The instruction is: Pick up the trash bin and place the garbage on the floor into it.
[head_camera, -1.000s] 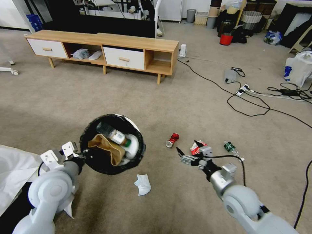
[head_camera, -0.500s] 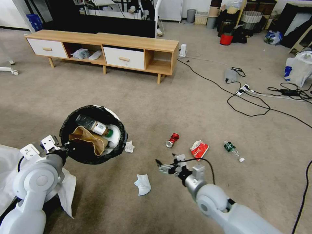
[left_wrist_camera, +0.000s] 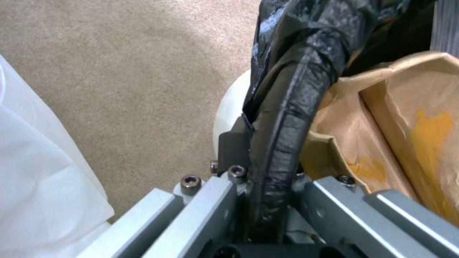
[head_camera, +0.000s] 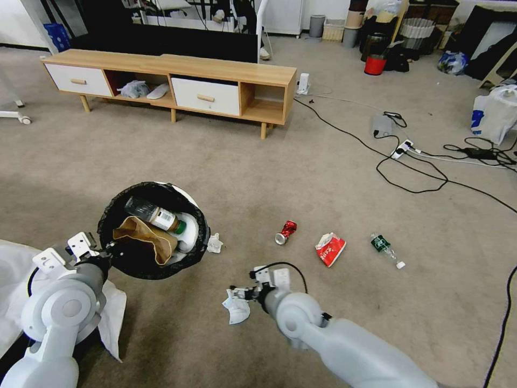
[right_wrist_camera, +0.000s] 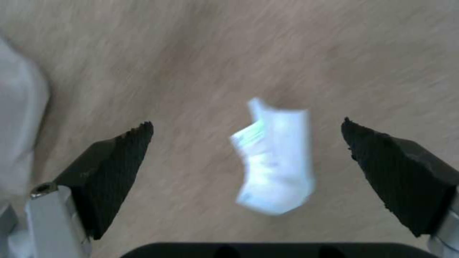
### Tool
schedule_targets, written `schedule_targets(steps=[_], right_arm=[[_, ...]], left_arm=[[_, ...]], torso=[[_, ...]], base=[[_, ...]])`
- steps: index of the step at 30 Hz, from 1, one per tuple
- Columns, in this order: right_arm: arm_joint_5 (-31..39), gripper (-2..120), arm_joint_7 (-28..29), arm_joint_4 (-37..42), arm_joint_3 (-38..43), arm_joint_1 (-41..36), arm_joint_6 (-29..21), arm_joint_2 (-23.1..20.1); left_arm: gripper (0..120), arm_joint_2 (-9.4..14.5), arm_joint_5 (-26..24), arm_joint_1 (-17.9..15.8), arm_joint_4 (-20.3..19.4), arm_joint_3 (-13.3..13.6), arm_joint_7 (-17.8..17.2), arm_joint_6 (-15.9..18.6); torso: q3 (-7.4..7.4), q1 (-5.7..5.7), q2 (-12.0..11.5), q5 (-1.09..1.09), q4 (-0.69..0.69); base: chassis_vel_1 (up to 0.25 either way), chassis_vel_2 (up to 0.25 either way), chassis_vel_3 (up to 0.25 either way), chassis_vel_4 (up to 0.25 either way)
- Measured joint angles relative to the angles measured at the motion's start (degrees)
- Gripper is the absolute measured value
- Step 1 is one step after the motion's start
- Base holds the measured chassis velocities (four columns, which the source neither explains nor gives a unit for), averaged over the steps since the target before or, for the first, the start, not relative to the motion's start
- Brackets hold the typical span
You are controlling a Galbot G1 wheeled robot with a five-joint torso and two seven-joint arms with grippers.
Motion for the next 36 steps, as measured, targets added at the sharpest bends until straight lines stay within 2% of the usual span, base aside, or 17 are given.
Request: schedule_targets(steps=[1, 3, 5, 11, 20, 26, 36], right_arm=[[0.00, 100, 0.00, 0.00, 0.00, 0.00, 0.00, 0.00], [5.41, 100, 3.60, -1.67, -2.09, 1.94, -1.78, 2.53], [7.60, 100, 5.56, -3.01, -3.09, 2.82, -2.82, 3.91], [11.09, 100, 9.54, -6.58, -6.14, 4.90, -5.92, 6.69], [10.40, 100, 11.44, -13.04, -9.50, 5.23, -6.88, 8.28], [8.58, 100, 11.08, -15.88, -9.60, 4.84, -6.81, 8.77], [6.22, 100, 9.92, -17.51, -8.56, 5.29, -6.35, 9.27]], left_arm=[[0, 0.00, 0.00, 0.00, 0.00, 0.00, 0.00, 0.00], [0, -0.34, 0.00, 0.08, -0.44, -0.30, 0.27, 0.01], [0, -0.48, -0.06, 0.24, -0.82, -0.59, 0.28, 0.01], [0, -0.33, -0.43, 1.47, -2.12, -1.86, 0.62, 0.01], [0, -0.47, -1.06, 2.43, -3.53, -3.10, 0.81, 0.06], [0, -0.96, -0.92, 3.35, -4.58, -2.78, 0.74, 0.06], [0, -1.58, 0.01, 3.66, -4.01, -2.06, 1.44, -0.05]], torso=[[0.00, 0.00, 0.00, 0.00, 0.00], [-0.01, 0.00, 0.00, 0.00, 0.00], [-0.01, 0.00, 0.00, 0.00, 0.00], [-0.01, 0.00, 0.00, 0.00, 0.00], [-0.01, 0.00, 0.00, 0.01, -0.01], [-0.01, 0.00, 0.00, 0.01, -0.01], [-0.01, 0.00, 0.00, 0.01, -0.01]], base=[[0.000, 0.000, 0.000, 0.000], [0.000, 0.000, 0.000, 0.000], [0.000, 0.000, 0.000, 0.000], [0.000, 0.000, 0.000, 0.000], [0.000, 0.000, 0.000, 0.000], [0.000, 0.000, 0.000, 0.000], [0.000, 0.000, 0.000, 0.000]])
